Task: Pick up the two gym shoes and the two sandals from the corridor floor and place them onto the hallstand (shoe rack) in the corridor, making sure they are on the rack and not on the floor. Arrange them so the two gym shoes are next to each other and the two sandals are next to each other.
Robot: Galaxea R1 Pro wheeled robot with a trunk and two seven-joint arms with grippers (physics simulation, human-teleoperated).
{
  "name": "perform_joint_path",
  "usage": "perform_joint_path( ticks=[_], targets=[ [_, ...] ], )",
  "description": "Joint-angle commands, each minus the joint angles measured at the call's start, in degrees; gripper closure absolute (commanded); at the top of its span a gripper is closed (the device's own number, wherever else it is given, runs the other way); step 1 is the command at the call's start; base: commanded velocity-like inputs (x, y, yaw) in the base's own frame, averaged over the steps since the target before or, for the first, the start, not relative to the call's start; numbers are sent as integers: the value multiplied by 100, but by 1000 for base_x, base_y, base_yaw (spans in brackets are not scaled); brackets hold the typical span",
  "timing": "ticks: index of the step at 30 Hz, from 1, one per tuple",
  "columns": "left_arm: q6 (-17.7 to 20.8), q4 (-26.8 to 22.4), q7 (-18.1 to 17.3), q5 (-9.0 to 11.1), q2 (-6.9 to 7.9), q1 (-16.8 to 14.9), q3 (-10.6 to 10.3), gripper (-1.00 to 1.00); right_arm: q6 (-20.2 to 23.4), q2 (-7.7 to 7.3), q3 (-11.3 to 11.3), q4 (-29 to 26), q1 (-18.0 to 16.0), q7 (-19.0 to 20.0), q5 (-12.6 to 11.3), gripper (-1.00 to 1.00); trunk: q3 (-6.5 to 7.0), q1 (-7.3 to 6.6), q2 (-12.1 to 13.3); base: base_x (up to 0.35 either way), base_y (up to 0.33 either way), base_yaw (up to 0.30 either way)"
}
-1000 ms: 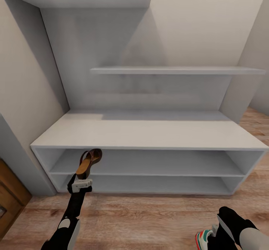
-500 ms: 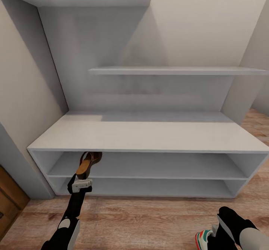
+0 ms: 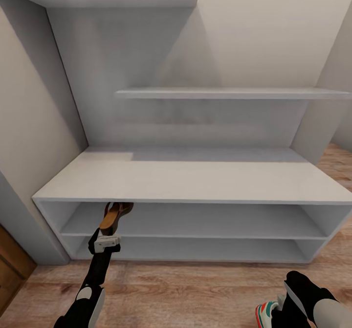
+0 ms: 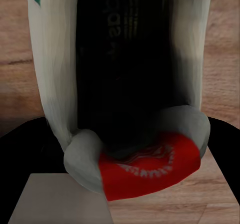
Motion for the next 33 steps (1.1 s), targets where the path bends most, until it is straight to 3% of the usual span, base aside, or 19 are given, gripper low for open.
perform_joint_path(
  ticks=[1, 33],
  targets=[
    [0, 0, 0, 1, 1, 0, 0, 100, 0, 0, 0, 0, 0, 1, 0, 100, 0, 0, 0, 44, 0, 0],
    [0, 0, 0, -2, 5, 0, 0, 100, 0, 4, 2, 8, 0, 1, 0, 100, 0, 0, 0, 47, 0, 0]
  ],
)
